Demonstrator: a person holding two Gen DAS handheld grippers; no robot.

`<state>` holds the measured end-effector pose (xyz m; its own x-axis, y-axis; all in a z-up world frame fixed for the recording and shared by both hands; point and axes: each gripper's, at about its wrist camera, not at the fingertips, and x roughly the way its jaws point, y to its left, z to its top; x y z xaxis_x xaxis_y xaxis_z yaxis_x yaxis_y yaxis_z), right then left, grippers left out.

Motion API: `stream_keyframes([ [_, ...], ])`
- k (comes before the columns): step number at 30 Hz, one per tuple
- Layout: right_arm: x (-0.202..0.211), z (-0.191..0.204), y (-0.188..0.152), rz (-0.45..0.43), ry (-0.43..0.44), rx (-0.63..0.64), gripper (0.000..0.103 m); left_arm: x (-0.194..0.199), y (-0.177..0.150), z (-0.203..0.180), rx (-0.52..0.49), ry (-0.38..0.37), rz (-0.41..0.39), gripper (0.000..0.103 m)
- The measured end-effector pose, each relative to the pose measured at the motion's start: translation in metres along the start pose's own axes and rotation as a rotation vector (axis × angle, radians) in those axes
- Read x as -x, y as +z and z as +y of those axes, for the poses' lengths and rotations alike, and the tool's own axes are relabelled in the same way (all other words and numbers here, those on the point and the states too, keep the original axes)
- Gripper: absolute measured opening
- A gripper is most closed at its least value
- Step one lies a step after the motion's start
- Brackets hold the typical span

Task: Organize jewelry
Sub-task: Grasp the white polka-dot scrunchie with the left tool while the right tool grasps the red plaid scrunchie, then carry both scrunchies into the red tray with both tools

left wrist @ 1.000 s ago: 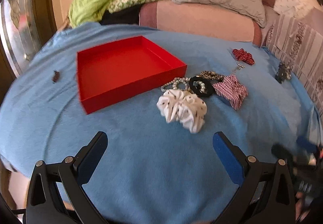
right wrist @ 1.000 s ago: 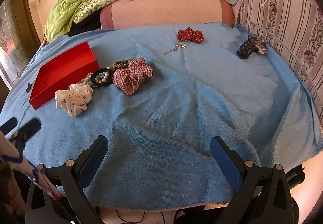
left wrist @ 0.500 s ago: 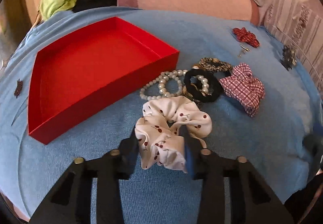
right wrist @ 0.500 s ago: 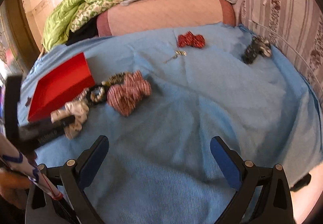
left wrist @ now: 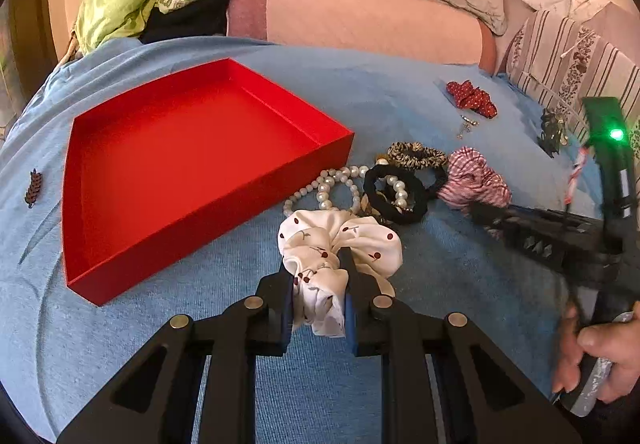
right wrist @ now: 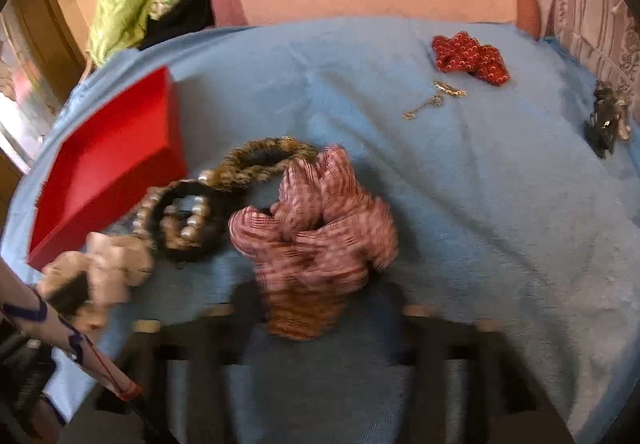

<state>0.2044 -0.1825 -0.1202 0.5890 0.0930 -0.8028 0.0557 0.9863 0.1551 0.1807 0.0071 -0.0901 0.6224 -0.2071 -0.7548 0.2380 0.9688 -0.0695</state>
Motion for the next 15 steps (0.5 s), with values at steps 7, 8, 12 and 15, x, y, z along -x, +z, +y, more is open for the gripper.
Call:
stream_keyframes([
  [7, 0.044, -0.018, -0.006, -0.132, 0.028, -0.033, 0.016, 0.008, 0.003, -0.002, 0.016, -0.017, -0.044, 0.019],
  [8, 0.046, -0.019, -0.006, -0.136, 0.031, -0.038, 0.016, 0.01, 0.003, -0.002, 0.015, -0.015, -0.049, 0.019],
  [12, 0.059, -0.018, -0.012, -0.16, 0.062, -0.042, 0.016, 0.022, 0.008, -0.003, 0.016, 0.001, -0.092, 0.019],
  [15, 0.068, -0.013, -0.013, -0.175, 0.083, -0.025, 0.016, 0.034, 0.015, -0.003, 0.01, 0.015, -0.129, 0.019],
])
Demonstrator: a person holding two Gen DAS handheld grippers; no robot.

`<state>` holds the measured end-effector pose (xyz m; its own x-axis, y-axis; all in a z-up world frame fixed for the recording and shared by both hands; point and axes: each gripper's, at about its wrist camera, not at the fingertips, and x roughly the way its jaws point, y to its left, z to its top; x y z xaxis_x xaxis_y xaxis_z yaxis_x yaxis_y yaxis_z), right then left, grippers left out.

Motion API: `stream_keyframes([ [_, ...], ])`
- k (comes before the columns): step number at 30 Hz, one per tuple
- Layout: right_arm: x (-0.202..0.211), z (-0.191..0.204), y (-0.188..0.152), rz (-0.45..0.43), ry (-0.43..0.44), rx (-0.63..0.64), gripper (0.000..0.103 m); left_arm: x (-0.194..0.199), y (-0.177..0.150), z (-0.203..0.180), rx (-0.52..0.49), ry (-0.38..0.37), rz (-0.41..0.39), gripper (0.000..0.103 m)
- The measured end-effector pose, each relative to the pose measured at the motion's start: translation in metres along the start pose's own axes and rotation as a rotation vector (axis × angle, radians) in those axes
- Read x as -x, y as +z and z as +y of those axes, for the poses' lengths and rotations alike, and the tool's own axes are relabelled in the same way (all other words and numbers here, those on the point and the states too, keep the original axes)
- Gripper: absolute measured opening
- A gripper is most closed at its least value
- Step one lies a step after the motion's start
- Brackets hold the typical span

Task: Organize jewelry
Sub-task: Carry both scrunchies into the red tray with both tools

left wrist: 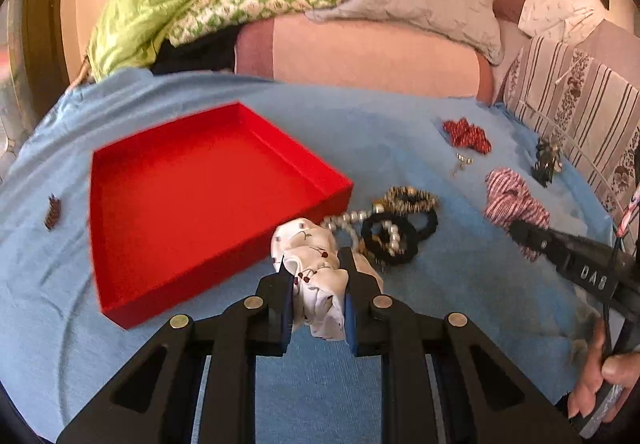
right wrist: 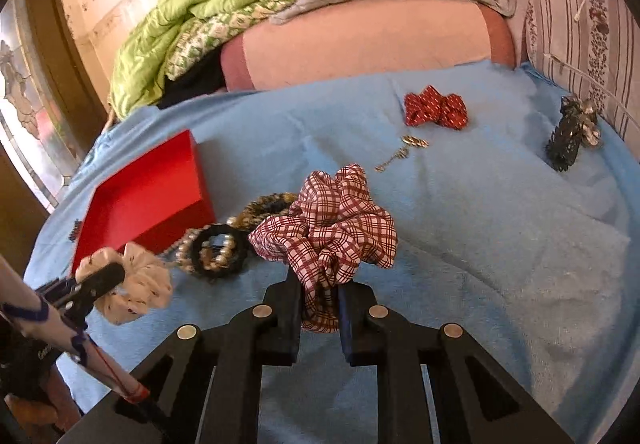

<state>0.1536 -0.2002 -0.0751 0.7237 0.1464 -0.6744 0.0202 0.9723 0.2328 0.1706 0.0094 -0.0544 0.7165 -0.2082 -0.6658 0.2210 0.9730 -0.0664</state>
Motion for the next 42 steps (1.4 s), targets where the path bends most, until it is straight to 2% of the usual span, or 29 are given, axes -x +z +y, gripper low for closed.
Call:
stream_keyframes([
  [8, -0.005, 0.036, 0.017, 0.019, 0.072, 0.054, 0.016, 0.004, 0.035, 0.023, 0.027, 0.03, -0.037, 0.019],
  [13, -0.025, 0.074, 0.043, 0.039, 0.134, 0.099, 0.016, -0.011, 0.067, 0.063, 0.117, 0.081, -0.057, 0.019],
  [19, -0.074, 0.127, 0.077, 0.099, 0.193, 0.123, 0.018, -0.054, 0.1, 0.126, 0.192, 0.164, -0.001, 0.019],
  [25, -0.136, 0.176, 0.101, 0.184, 0.219, 0.156, 0.019, -0.092, 0.103, 0.179, 0.263, 0.168, 0.07, 0.019],
  [28, -0.168, 0.197, 0.108, 0.218, 0.231, 0.161, 0.019, -0.1, 0.104, 0.189, 0.261, 0.2, 0.082, 0.019],
  [31, -0.198, 0.214, 0.113, 0.248, 0.225, 0.176, 0.019, -0.106, 0.103, 0.199, 0.289, 0.199, 0.106, 0.019],
  [36, -0.236, 0.222, 0.116, 0.299, 0.208, 0.157, 0.019, -0.11, 0.101, 0.203, 0.3, 0.207, 0.131, 0.019],
  [42, -0.253, 0.22, 0.116, 0.334, 0.207, 0.143, 0.019, -0.115, 0.1, 0.207, 0.322, 0.238, 0.158, 0.019],
])
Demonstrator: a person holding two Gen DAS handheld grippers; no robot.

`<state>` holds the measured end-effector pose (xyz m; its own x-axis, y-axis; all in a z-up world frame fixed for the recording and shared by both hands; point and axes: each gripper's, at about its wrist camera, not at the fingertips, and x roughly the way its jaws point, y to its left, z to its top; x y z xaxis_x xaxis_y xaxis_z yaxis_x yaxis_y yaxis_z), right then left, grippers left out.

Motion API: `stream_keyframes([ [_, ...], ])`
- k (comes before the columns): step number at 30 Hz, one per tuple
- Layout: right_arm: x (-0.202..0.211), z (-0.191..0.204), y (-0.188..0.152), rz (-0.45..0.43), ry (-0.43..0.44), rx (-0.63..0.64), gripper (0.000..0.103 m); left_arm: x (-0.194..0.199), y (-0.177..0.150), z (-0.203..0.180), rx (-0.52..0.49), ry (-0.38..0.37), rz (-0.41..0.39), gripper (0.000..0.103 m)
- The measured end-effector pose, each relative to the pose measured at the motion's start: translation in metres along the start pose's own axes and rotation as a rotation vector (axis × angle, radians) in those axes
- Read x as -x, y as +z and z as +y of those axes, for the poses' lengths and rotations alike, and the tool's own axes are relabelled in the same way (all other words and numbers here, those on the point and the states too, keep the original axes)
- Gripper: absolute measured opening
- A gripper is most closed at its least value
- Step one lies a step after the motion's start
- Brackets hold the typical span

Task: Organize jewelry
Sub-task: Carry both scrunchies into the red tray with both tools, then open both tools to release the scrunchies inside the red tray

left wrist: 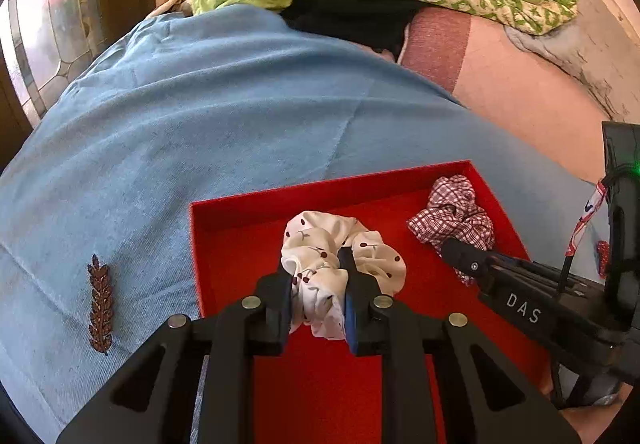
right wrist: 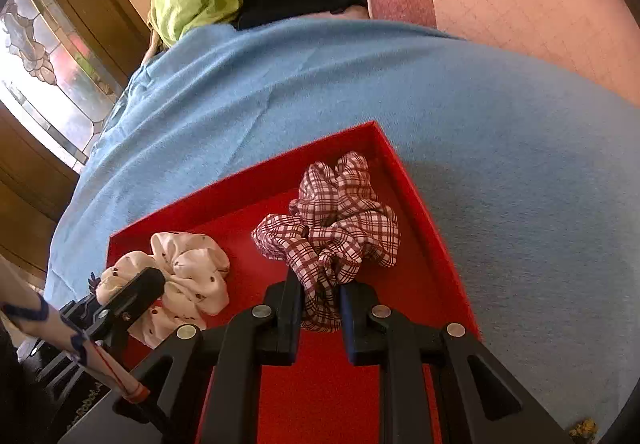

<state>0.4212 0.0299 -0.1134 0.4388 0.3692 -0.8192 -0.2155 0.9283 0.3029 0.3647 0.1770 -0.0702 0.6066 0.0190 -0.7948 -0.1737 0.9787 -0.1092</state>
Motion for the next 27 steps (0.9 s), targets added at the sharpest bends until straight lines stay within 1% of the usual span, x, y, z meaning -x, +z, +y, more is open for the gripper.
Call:
stream_keyframes([
  [5, -0.002, -0.004, 0.003, 0.009, 0.005, -0.014, 0.02, 0.0, 0.0, 0.001, 0.007, 0.014, 0.003, 0.02],
  [7, -0.001, -0.004, 0.002, 0.01, 0.003, -0.012, 0.022, 0.0, 0.0, 0.001, 0.008, 0.018, 0.005, 0.021],
  [11, 0.001, -0.004, 0.001, 0.013, 0.006, -0.01, 0.036, 0.001, 0.001, -0.001, 0.004, 0.028, 0.003, 0.027],
  [12, 0.003, -0.004, 0.001, 0.011, 0.009, -0.013, 0.038, 0.001, 0.001, -0.001, 0.003, 0.028, 0.001, 0.027],
  [16, 0.009, -0.002, -0.001, 0.006, 0.018, -0.012, 0.04, 0.003, 0.001, -0.001, 0.0, 0.034, -0.006, 0.028],
  [18, 0.013, 0.0, -0.001, 0.001, 0.022, -0.005, 0.049, 0.004, 0.001, -0.001, 0.0, 0.037, -0.012, 0.031],
  [19, 0.016, 0.002, -0.002, -0.005, 0.018, 0.0, 0.05, 0.005, 0.0, -0.001, -0.002, 0.039, -0.015, 0.034],
  [27, 0.027, 0.006, -0.002, -0.018, 0.007, 0.006, 0.052, 0.012, 0.001, 0.002, 0.0, 0.041, -0.032, 0.036],
])
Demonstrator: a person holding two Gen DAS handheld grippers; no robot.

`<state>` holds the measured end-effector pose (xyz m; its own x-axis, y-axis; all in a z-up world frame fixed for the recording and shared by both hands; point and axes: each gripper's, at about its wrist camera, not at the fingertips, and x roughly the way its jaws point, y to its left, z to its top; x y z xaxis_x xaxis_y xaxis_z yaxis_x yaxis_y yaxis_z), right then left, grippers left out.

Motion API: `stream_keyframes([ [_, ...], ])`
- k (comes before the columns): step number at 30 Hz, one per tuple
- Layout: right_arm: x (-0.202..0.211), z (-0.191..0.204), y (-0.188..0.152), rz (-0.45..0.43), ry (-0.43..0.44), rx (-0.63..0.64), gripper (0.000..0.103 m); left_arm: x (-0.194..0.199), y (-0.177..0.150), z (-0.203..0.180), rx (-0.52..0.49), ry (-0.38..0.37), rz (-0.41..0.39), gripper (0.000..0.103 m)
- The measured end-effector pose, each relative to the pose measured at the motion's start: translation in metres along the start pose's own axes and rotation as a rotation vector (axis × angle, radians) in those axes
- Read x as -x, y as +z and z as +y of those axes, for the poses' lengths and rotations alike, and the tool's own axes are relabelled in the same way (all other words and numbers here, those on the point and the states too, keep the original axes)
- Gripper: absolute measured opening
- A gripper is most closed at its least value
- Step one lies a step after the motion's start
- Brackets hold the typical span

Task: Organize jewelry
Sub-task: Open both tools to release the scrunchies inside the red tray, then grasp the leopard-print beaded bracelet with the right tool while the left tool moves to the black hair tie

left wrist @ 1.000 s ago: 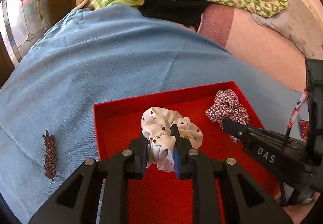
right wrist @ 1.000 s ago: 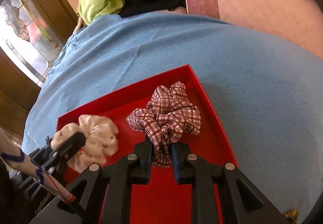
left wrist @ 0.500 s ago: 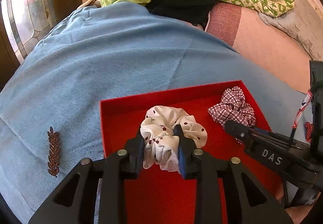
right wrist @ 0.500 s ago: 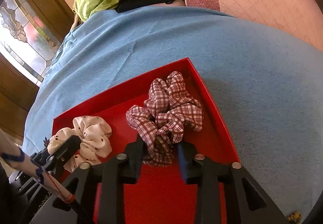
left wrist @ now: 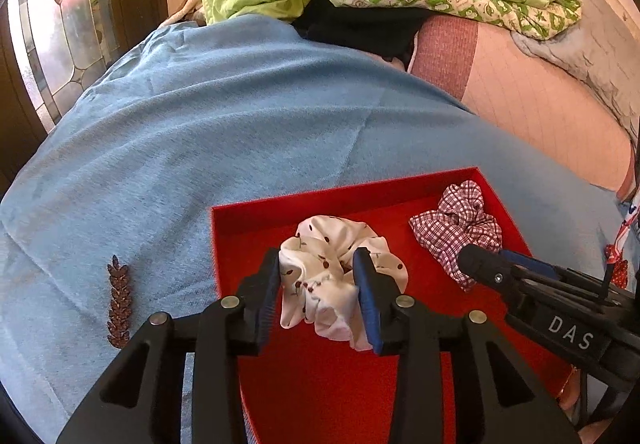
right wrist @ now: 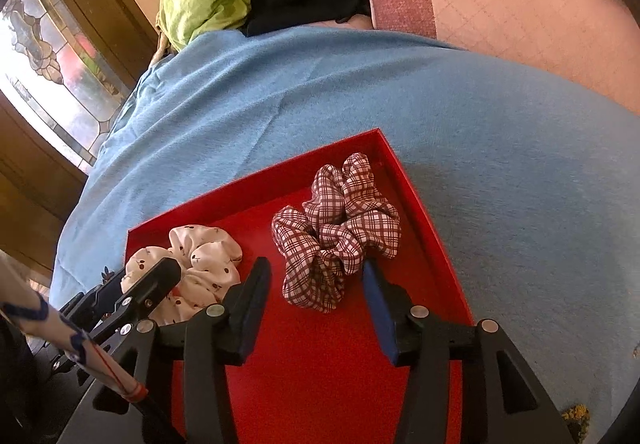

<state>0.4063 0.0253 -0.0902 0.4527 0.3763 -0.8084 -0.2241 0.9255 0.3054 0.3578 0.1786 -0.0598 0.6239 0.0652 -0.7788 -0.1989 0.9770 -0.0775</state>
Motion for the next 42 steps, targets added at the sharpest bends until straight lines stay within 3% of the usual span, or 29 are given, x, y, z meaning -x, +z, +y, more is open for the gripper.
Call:
stream_keyframes([
  [23, 0.05, -0.004, -0.024, -0.05, 0.046, -0.051, 0.052, 0.034, 0.003, 0.003, 0.004, -0.003, -0.078, 0.041],
  [42, 0.124, -0.038, -0.085, -0.145, 0.104, -0.137, 0.052, 0.069, -0.011, -0.027, -0.069, -0.014, -0.145, 0.042],
])
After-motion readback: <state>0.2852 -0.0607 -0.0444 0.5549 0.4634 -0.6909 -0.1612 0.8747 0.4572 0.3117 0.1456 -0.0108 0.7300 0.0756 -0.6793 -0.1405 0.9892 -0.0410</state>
